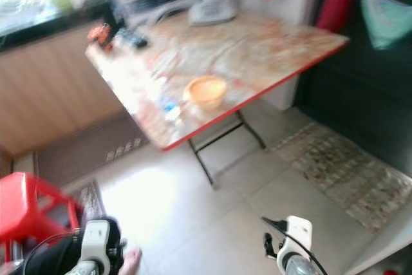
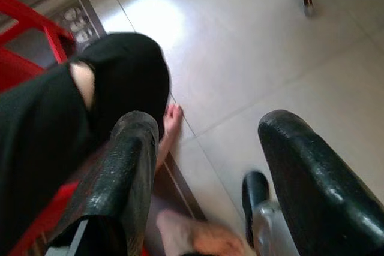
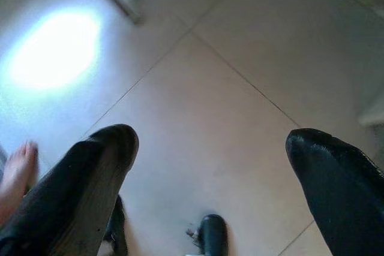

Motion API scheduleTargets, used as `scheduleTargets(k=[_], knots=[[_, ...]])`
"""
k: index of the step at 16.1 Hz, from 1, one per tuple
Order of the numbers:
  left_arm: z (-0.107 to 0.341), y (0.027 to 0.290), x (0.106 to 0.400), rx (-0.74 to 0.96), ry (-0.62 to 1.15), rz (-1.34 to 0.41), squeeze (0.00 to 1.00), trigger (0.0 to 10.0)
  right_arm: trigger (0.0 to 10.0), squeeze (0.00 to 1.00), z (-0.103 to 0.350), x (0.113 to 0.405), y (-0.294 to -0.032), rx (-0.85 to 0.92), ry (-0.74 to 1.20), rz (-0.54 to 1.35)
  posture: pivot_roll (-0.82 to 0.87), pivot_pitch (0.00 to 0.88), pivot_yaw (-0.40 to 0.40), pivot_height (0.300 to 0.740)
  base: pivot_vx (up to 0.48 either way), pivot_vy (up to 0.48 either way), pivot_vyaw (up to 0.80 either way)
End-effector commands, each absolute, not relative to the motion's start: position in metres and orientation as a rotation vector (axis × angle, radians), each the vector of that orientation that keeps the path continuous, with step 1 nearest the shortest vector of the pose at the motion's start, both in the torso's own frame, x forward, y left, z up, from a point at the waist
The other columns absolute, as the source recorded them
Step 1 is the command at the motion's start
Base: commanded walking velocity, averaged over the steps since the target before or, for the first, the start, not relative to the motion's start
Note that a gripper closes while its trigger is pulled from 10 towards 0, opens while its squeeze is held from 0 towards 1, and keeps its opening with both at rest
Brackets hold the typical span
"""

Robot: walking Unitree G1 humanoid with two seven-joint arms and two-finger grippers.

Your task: Restocking fridge

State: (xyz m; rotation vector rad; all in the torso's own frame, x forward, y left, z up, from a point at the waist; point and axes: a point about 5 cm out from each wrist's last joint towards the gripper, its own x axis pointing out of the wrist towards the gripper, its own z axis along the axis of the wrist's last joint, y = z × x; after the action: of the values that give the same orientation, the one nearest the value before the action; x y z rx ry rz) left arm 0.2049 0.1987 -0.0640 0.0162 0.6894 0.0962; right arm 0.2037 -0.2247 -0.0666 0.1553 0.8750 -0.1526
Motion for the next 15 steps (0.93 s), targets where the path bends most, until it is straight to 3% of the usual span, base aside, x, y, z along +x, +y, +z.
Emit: scheduleTargets(k=[1,2,3,4,10,11,13,15], knots=[[-0.060,0.204,0.206,0.033,0.637,0.122,0.00,10.0,10.0,0.00,-0.069,0.202,-0.219,0.123,0.906,-0.092,-0.02,0.000,0.109,0.740,0.000,0.000,0.00],[-0.054,0.206,0.210,0.087,0.561,0.131,0.00,10.0,10.0,0.00,-0.069,0.202,-0.219,0.110,0.906,-0.089,-0.02,0.000,0.107,0.740,0.000,0.000,0.00],[-0.006,0.199,0.272,0.134,0.329,0.096,0.00,10.0,10.0,0.00,-0.067,0.204,-0.222,0.033,0.906,-0.090,-0.02,0.000,0.107,0.740,0.000,0.000,0.00],[0.031,0.193,0.305,0.127,0.163,0.076,0.00,10.0,10.0,0.00,-0.067,0.205,-0.223,0.000,0.906,-0.090,-0.02,0.000,0.108,0.740,0.000,0.000,0.00],[0.038,0.192,0.309,0.121,0.114,0.078,0.00,10.0,10.0,0.00,-0.067,0.205,-0.223,-0.006,0.907,-0.079,-0.02,0.000,0.108,0.740,0.000,0.000,0.00],[0.093,0.170,0.335,0.149,-0.189,0.026,0.00,10.0,10.0,0.00,-0.071,0.197,-0.221,0.032,0.920,-0.112,-0.02,0.059,0.145,0.740,0.000,0.000,0.00],[0.118,0.154,0.340,0.129,-0.337,-0.017,0.00,10.0,10.0,0.00,-0.077,0.186,-0.220,0.082,0.930,-0.159,-0.03,0.052,0.147,0.740,0.000,0.000,0.00],[0.115,0.137,0.331,0.128,-0.359,-0.117,0.00,10.0,10.0,0.00,-0.086,0.167,-0.220,0.137,0.950,-0.230,-0.03,0.045,0.141,0.740,0.000,0.000,0.00]])
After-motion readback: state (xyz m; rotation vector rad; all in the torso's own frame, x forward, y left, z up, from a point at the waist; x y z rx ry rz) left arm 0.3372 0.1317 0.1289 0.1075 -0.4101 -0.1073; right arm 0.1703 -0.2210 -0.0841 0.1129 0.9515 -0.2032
